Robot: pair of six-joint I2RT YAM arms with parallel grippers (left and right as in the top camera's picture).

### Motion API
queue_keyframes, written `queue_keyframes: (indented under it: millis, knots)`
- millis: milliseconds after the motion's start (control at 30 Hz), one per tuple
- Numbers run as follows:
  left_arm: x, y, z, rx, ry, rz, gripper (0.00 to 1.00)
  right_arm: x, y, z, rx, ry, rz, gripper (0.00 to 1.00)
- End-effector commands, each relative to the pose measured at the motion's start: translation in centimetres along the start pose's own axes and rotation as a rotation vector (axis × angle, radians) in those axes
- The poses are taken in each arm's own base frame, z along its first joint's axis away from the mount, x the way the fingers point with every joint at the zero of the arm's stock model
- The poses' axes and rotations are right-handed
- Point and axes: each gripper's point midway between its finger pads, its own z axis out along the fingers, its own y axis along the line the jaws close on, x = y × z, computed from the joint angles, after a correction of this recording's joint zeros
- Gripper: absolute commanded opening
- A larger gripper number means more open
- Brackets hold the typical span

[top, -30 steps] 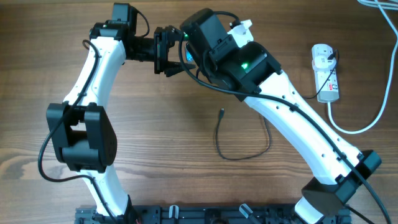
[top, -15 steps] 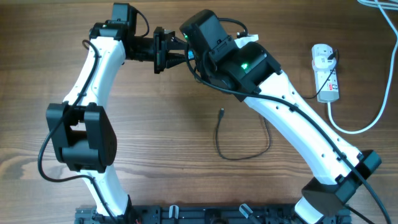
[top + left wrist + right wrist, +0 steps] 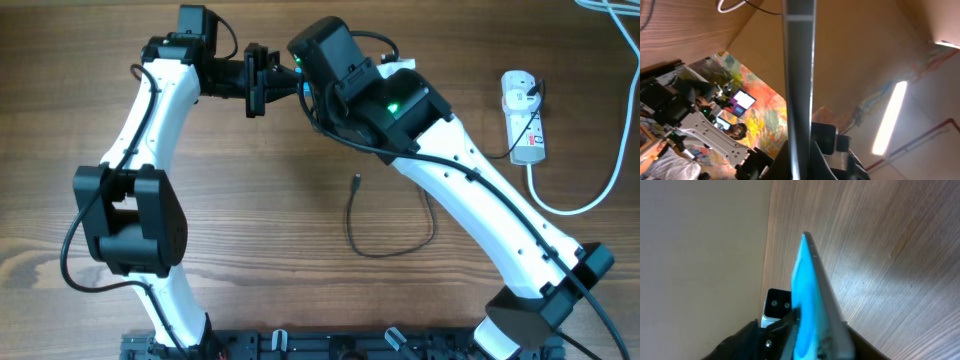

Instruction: Plug charger to phone and switch on socket

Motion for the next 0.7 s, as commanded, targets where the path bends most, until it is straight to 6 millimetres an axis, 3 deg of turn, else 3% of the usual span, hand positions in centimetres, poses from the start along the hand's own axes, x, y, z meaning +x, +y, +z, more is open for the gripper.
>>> queue_keyframes:
  millis: [0, 100, 167, 267, 367, 500, 567, 667]
  knots:
    - [1.6, -0.8, 0.1, 0.004, 0.011, 0.073, 0.04, -0.6, 1.2, -1.1, -0.043, -0.02, -0.129, 0.76]
    - [1.6, -0.8, 0.1, 0.004, 0.011, 0.073, 0.04, -0.8, 1.4, -1.4, -0.05, -0.027, -0.278, 0.87]
    - [1.6, -0.8, 0.1, 0.004, 0.011, 0.074, 0.04, -1.3, 1.7, -1.9, -0.059, -0.034, -0.431, 1.0]
    - [1.5, -0.9, 0.1, 0.004, 0.009, 0.094, 0.04, -2.2, 2.1, -3.4, -0.073, -0.037, -0.707, 0.99]
    - [0.4, -0.8, 0.1, -0.024, -0.043, 0.135, 0.04, -4.1, 1.7, -5.2, -0.058, -0.046, -0.862, 1.0]
    - [-0.4, -0.4, 0.0, -0.056, -0.088, 0.224, 0.04, -7.0, -0.5, -6.1, 0.057, -0.056, -1.003, 1.0]
    - [-1.1, 0.0, -0.1, -0.083, -0.123, 0.267, 0.04, -8.6, -2.9, -5.9, 0.178, -0.04, -1.026, 1.0]
    - [-2.2, 0.6, -0.4, -0.128, -0.188, 0.269, 0.04, -9.2, -5.3, -5.6, 0.291, -0.011, -1.035, 1.0]
